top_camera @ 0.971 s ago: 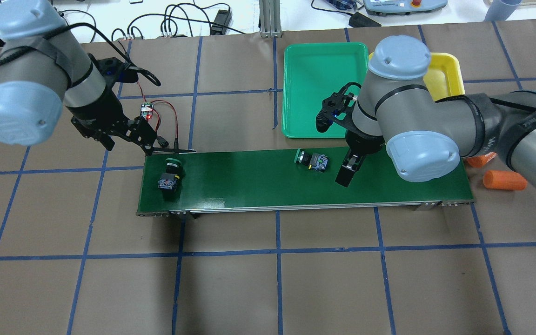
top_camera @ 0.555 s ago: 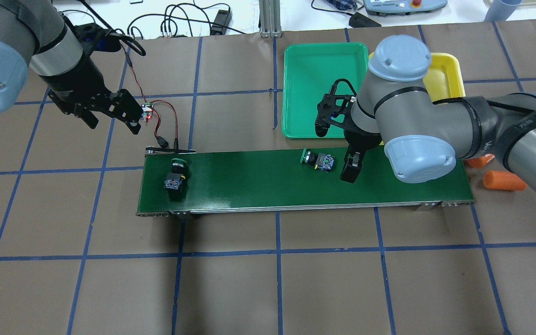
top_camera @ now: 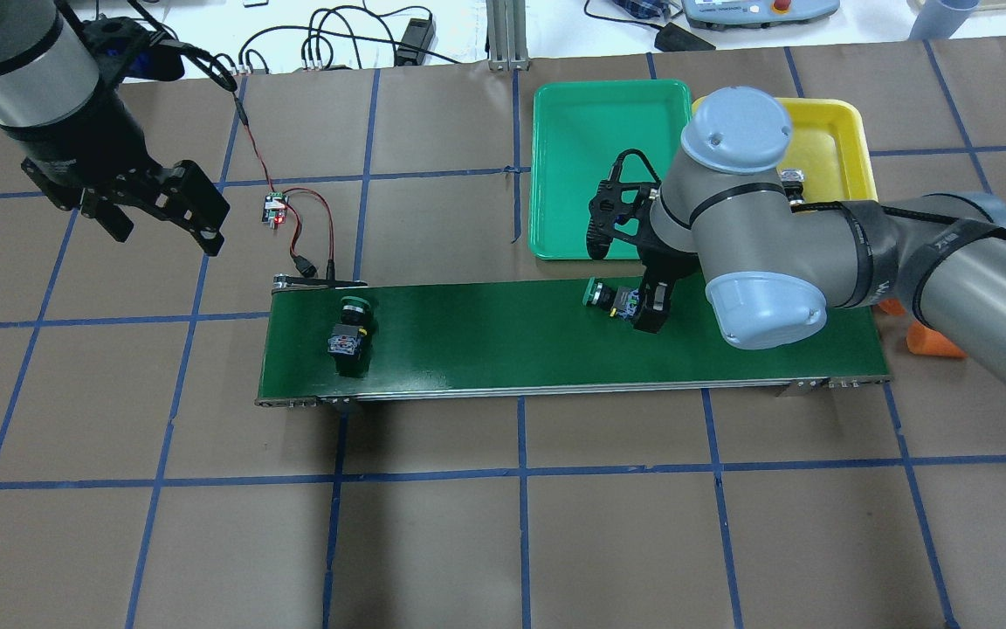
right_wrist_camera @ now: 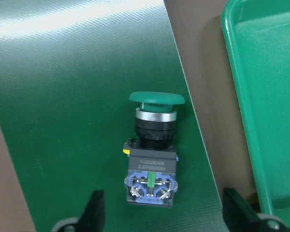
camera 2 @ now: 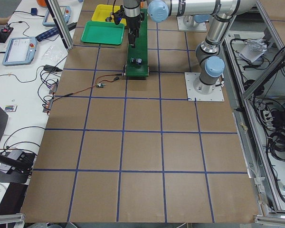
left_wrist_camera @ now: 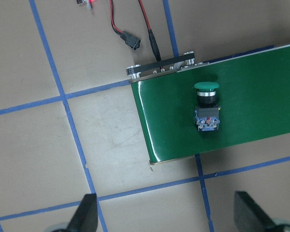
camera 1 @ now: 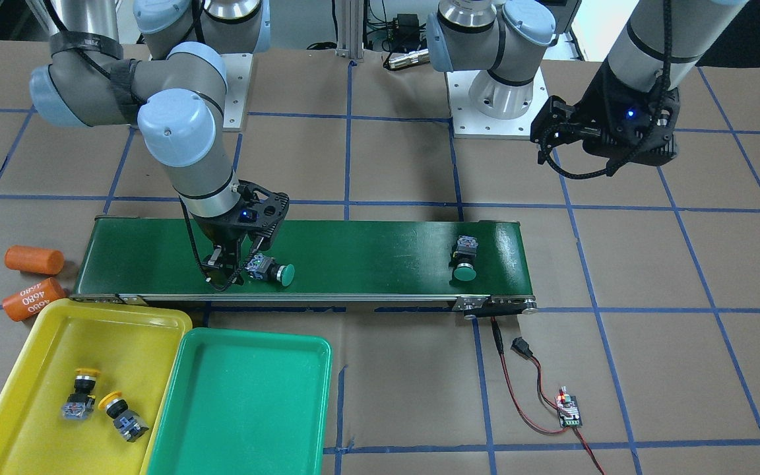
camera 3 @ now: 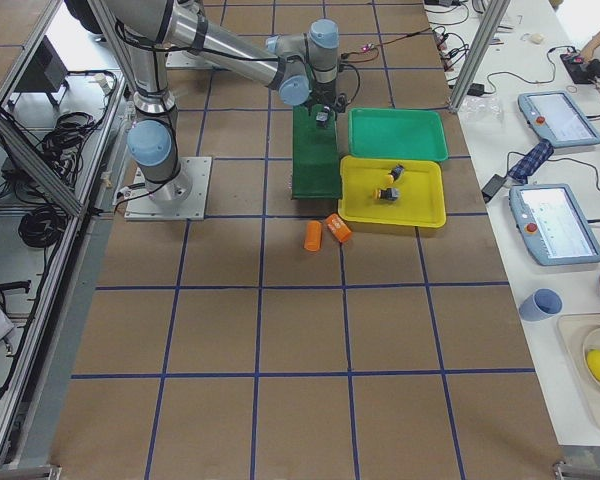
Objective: Sort buttons by color to trays
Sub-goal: 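Grasp the green button on the belt with right gripper while left withdraws, then carry the green button into the green tray and open the right gripper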
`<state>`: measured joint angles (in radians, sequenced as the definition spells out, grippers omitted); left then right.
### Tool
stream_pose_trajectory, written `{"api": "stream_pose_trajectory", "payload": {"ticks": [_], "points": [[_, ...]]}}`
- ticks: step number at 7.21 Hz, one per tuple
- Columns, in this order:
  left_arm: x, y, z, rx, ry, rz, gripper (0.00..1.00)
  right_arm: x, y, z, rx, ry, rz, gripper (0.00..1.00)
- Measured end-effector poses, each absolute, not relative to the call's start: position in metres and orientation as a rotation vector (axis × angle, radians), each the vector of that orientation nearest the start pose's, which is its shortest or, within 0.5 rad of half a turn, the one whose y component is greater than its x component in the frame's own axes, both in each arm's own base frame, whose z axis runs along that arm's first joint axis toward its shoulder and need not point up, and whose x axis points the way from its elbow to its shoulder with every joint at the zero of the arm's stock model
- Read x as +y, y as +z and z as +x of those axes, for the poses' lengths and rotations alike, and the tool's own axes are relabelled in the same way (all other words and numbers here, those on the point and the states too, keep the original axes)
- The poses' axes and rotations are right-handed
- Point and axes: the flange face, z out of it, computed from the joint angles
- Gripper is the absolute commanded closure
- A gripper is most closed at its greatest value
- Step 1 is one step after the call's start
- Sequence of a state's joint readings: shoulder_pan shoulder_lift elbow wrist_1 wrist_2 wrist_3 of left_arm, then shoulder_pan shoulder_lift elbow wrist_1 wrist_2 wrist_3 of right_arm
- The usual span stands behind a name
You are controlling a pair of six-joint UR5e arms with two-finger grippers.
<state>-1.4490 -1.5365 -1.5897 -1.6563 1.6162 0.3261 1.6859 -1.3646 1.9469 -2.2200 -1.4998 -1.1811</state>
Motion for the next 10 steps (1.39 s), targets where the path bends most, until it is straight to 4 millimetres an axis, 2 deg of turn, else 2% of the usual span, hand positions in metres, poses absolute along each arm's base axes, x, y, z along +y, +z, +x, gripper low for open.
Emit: {"api": "stream_pose_trajectory", "payload": {"ticks": [2, 4, 7, 8, 10], "points": [[-0.487, 0.480, -0.069, 3.099, 0.136, 0.281, 0.00, -0.498, 0.259, 0.199, 2.463, -0.118, -1.881, 0.34], [-0.494, 0.476, -0.072, 3.114, 0.100, 0.172, 0.00, -0.492, 0.250, 0.198, 2.446, -0.090, -1.886, 0.64], [-0.487, 0.481, -0.104, 3.117, 0.065, 0.097, 0.00, -0.498, 0.252, 0.199, 2.456, -0.101, -1.882, 0.67], [-0.487, 0.480, -0.107, 3.116, 0.060, 0.107, 0.00, -0.510, 0.260, 0.200, 2.468, -0.128, -1.886, 0.67], [-0.491, 0.481, -0.109, 3.115, 0.036, 0.120, 0.00, -0.559, 0.279, 0.192, 2.519, -0.187, -1.875, 0.67]]}}
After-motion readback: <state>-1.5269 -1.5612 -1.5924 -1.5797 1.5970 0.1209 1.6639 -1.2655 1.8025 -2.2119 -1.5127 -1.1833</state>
